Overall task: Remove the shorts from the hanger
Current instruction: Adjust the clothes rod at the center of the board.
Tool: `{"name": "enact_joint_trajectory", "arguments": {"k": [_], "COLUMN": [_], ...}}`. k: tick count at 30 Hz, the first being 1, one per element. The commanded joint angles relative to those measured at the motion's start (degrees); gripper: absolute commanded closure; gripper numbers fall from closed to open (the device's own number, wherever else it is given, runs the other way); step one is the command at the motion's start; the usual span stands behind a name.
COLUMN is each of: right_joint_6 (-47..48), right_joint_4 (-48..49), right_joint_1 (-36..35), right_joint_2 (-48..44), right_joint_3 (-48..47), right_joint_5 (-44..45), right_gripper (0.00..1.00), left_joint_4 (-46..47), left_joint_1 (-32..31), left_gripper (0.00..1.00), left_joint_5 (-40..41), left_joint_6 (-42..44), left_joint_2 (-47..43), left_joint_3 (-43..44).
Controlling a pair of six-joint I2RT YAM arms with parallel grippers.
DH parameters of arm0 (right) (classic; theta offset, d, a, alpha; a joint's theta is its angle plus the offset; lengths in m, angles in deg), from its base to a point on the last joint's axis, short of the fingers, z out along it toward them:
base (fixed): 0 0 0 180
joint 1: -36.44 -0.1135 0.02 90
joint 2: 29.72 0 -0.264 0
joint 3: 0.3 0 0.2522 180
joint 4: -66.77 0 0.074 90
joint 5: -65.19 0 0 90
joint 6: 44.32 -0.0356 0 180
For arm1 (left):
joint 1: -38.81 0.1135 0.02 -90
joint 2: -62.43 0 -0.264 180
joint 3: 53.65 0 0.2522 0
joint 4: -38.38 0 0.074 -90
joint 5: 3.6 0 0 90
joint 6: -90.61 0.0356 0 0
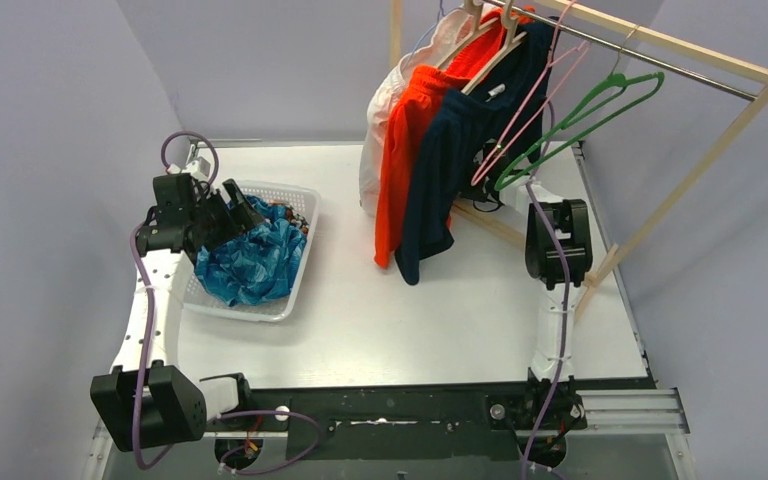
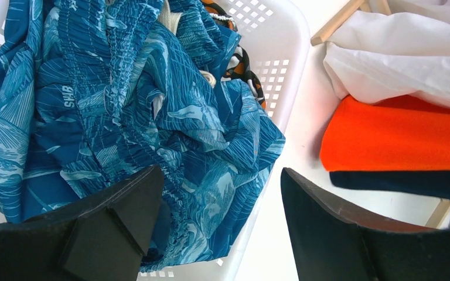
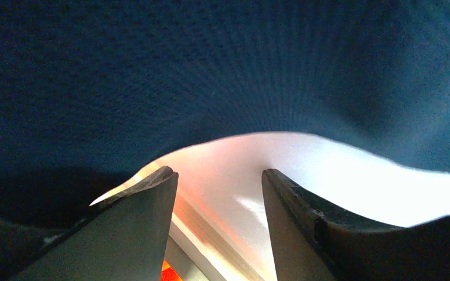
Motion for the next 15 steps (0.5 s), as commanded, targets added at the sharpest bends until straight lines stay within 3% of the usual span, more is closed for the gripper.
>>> {"name": "enact_joint_trajectory", "arguments": {"k": [1, 12, 15], "right_joint_6": [5.7, 13.4, 13.0], "right_joint_4": [-6.0, -13.5, -16.5], "right_joint_1": [-4.6, -10.7, -11.8], "right_joint_2": [3.3, 7.8, 8.5], "right_joint_3": [-1.8, -10.4, -12.3], "right_joint_5": [-6.9, -9.2, -5.9], "right_gripper": [0.43, 0.43, 0.43], "left_joint_4": [1.1, 1.0, 1.2], "left_joint_1": [0.0, 0.0, 0.0], "left_gripper": [0.27, 0.27, 0.27], "left_joint_5": [-0.5, 0.1, -0.1], "left_joint_6": [0.2, -0.4, -0.5], "left_joint_2": [-2.2, -3.5, -3.5], "left_joint_3": [0.6, 0.5, 0.3]}}
